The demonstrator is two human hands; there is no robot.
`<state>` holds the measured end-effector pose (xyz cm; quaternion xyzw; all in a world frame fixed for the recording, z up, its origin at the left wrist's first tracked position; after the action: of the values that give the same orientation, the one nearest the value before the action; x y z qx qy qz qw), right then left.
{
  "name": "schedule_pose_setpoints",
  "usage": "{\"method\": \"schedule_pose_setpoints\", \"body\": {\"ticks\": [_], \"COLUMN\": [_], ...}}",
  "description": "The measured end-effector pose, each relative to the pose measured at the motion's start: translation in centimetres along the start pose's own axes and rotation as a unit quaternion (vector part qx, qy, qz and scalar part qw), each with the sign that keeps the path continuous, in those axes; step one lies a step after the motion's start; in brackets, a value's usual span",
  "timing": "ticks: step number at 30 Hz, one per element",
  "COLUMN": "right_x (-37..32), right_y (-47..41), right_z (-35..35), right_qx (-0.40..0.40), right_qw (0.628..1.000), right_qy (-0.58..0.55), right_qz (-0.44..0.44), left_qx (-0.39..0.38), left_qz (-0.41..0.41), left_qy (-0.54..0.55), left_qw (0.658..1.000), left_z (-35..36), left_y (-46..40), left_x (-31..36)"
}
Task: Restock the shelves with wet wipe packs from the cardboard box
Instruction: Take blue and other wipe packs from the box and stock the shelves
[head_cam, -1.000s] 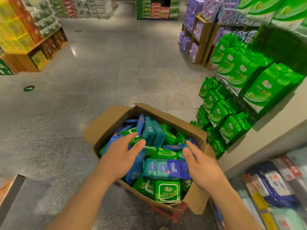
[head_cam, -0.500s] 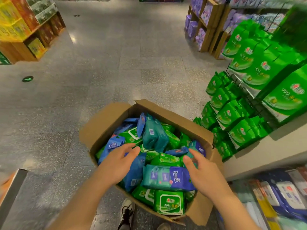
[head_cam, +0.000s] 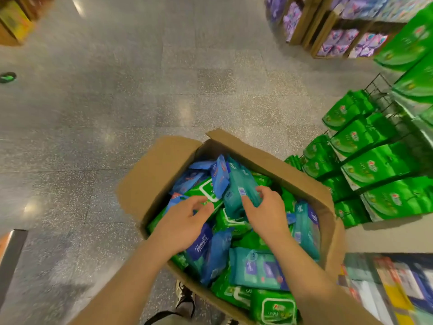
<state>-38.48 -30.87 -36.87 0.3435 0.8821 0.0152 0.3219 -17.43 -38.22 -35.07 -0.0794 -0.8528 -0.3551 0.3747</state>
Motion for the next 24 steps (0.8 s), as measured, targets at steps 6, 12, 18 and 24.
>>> {"method": "schedule_pose_setpoints", "body": {"ticks": [6, 12, 18, 24], "right_x": [-0.3, -1.2, -1.1, -1.6], "right_y": [-2.9, -3.7, -5.5, -6.6], "right_z": [5.3, 6.8, 6.5, 4.4], "right_qx": [-0.035, -0.001, -0.028, -0.067], "right_qw": [0.986, 0.952, 0.962, 0.971], "right_qy": [0.157, 0.300, 0.268, 0.224], "right_qz": [0.052, 0.054, 0.048, 0.055], "left_qx": [-0.043, -0.067, -0.079, -0.074], "left_qz": [0.005, -0.003, -0.010, -0.007], "left_qy": [-0.040, -0.057, -0.059, -0.053], "left_qw": [0.998, 0.996, 0.995, 0.996], "left_z": [-0.8, -1.4, -2.0, -2.6], "left_y": [-2.4, -3.3, -3.4, -3.0], "left_x": [-2.0, -4.2, -5.2, -5.4]}}
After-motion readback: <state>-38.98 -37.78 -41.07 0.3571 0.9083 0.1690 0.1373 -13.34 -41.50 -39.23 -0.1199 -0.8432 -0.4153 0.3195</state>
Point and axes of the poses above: each hand's wrist, its own y-axis away from the middle knuckle, its own z-axis out of the palm, x = y × z, the point moved 2 cm from there along -y, towards the middle knuckle, and after that the axes turned 3 degrees about -z, right-handed, at the moved point
